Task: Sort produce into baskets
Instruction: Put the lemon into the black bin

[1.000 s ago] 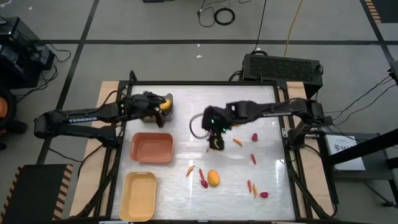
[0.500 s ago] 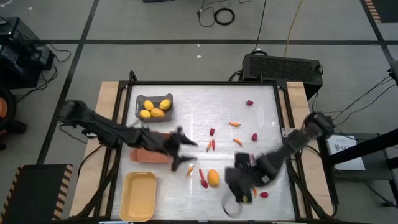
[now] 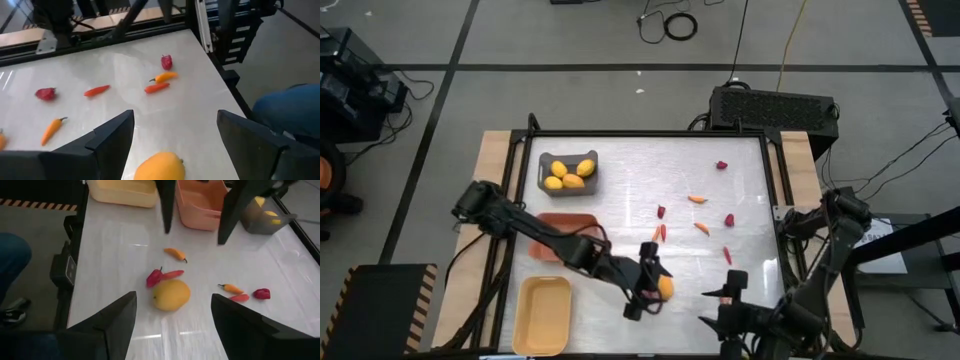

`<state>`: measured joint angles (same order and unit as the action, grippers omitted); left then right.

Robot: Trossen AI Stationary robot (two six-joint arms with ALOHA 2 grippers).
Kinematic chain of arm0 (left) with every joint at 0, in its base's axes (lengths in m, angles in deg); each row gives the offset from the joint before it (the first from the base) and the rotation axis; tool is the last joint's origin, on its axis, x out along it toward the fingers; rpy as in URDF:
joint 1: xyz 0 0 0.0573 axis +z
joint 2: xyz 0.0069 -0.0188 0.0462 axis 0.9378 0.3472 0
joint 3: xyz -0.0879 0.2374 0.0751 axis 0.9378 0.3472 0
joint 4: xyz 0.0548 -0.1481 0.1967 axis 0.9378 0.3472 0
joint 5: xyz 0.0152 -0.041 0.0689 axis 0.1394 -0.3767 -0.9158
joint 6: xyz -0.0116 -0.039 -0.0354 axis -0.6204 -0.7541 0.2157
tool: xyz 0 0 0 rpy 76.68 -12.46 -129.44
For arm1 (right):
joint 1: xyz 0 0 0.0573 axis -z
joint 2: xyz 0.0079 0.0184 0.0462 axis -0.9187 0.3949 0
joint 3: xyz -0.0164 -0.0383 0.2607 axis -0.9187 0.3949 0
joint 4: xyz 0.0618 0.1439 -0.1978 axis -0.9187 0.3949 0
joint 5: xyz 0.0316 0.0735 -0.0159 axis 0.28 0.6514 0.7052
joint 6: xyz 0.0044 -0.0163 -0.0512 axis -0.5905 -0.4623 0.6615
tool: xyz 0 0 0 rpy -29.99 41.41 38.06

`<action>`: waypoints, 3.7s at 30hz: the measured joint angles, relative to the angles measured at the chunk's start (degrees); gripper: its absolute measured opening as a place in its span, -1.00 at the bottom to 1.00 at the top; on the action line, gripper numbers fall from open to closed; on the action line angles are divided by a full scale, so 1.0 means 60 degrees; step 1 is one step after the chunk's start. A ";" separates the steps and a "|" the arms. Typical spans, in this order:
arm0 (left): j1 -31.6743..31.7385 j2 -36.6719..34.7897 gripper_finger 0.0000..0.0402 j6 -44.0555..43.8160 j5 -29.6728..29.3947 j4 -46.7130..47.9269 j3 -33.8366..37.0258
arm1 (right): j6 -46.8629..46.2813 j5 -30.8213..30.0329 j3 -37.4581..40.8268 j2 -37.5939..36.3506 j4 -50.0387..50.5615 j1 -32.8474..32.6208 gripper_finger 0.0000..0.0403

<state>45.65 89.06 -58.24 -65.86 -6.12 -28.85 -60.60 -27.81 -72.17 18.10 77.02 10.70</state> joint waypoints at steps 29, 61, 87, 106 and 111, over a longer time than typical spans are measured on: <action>0.0065 0.1403 0.46 0.1470 0.1374 -0.0432 -0.0227 | 0.0047 -0.0138 0.0432 -0.0007 -0.0074 0.0260 0.23; 0.0761 0.2176 0.46 0.2127 0.1902 0.0063 -0.0169 | 0.1068 0.1083 0.2466 -0.0022 -0.2628 0.0785 -0.99; 0.1021 0.2878 0.46 0.1877 0.1923 0.0519 -0.0176 | 0.1287 0.1429 0.2466 -0.0022 -0.2741 0.0901 -1.00; 0.1147 0.2875 0.27 0.1609 0.1924 0.0785 -0.0176 | 0.1290 0.1422 0.2463 -0.0022 -0.2723 0.0905 -1.00; 0.1198 0.2865 0.22 0.1612 0.1926 0.0812 -0.0206 | 0.1290 0.1422 0.2463 -0.0022 -0.2720 0.0905 -1.00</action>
<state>52.84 106.24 -48.57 -54.31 -1.25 -30.08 -52.86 -19.28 -57.39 17.97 60.70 16.13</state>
